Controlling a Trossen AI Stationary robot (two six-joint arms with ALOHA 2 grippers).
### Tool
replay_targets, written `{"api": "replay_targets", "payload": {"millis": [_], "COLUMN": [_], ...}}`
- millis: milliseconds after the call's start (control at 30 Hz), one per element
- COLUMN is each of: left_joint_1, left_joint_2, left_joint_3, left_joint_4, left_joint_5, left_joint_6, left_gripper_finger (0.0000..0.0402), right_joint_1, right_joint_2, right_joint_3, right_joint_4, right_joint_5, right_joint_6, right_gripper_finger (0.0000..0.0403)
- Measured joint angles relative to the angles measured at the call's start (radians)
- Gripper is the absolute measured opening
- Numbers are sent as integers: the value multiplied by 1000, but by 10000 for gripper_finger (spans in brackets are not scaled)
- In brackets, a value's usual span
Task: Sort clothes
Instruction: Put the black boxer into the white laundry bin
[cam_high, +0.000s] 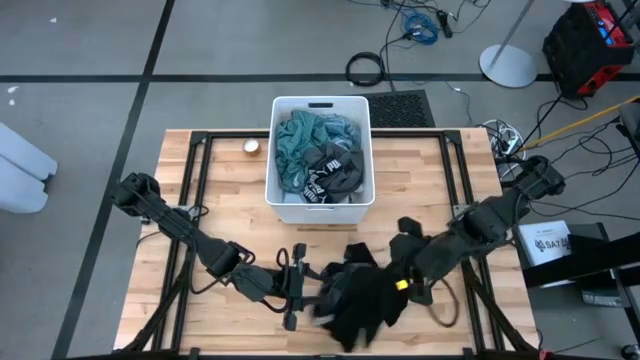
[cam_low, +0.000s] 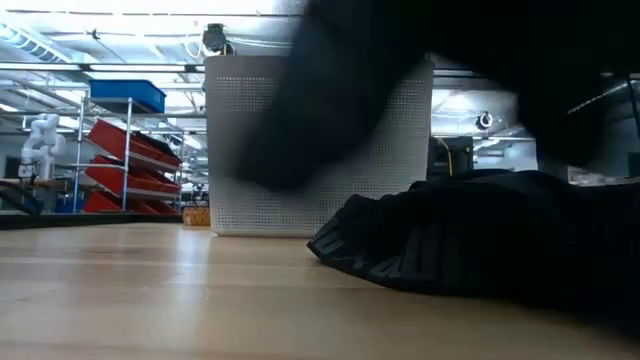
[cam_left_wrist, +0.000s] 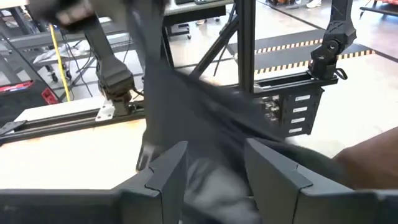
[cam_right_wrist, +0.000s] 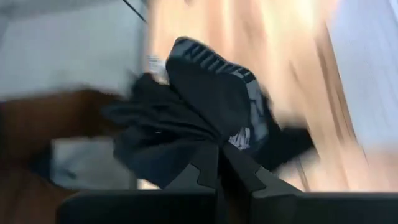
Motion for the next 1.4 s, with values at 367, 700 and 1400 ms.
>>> {"api": "replay_targets", "payload": {"millis": [367, 700, 1400], "left_joint_1": [0, 0, 0], "left_joint_2": [0, 0, 0], "left_joint_3": [0, 0, 0], "left_joint_4": [0, 0, -8], "left_joint_5": [0, 0, 0], "left_joint_6": [0, 0, -1], "left_gripper_finger": [166, 166, 166], "right_joint_1": [8, 8, -107], "right_joint_2": [88, 148, 165], "right_joint_3": [-118, -120, -559], "right_joint_4": [-329, -141, 416], "right_joint_5": [-47, 10, -157], "right_joint_6": [133, 58, 21], "right_gripper_finger": [67, 141, 198]}}
